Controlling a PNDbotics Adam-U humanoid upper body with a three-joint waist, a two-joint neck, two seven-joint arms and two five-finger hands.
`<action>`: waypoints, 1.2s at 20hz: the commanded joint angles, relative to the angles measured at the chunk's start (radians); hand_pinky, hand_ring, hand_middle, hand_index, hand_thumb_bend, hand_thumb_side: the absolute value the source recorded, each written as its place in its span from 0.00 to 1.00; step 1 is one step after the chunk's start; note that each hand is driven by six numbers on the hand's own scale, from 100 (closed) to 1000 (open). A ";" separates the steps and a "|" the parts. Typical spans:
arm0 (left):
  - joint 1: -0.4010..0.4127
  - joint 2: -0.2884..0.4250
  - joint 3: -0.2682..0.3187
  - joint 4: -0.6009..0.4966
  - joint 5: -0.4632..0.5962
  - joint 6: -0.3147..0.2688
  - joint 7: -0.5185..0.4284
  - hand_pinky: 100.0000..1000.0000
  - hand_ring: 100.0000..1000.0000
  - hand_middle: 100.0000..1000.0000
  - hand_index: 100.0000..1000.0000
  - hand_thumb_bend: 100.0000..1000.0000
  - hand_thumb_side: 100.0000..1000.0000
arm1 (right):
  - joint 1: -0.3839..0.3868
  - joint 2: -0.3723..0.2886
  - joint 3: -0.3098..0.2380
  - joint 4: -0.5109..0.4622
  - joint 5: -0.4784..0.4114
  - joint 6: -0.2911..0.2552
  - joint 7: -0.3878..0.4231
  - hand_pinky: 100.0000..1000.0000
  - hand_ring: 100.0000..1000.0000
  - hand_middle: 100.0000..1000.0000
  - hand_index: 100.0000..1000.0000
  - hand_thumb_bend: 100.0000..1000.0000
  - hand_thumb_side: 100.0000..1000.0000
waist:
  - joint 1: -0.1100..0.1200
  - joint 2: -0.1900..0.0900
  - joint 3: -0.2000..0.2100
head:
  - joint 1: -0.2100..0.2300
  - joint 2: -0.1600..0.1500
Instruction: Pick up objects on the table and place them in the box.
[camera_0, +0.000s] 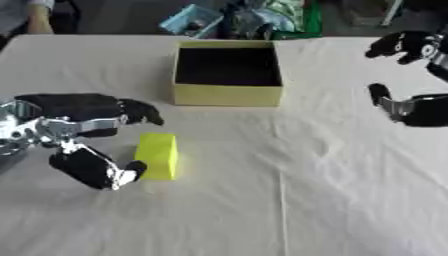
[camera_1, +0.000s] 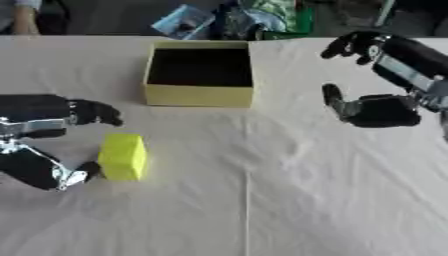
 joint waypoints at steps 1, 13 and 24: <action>-0.009 0.018 -0.002 -0.013 -0.012 0.063 -0.046 0.97 0.98 1.00 1.00 0.13 0.53 | -0.014 -0.019 -0.006 -0.017 0.003 0.004 -0.001 0.80 0.87 0.87 0.85 0.00 0.24 | 0.015 -0.030 -0.002 | 0.002 0.006; -0.029 0.008 0.005 0.020 -0.117 0.020 -0.046 1.00 0.99 0.98 1.00 0.25 1.00 | -0.012 -0.020 -0.004 -0.017 0.000 0.010 -0.005 0.80 0.87 0.86 0.85 0.00 0.24 | 0.017 -0.026 -0.008 | 0.003 0.006; -0.039 0.000 0.018 0.052 -0.164 -0.035 -0.046 1.00 1.00 1.00 1.00 0.29 0.50 | -0.012 -0.020 -0.004 -0.017 -0.001 0.013 -0.007 0.80 0.87 0.86 0.85 0.00 0.24 | 0.016 -0.021 -0.015 | 0.003 0.002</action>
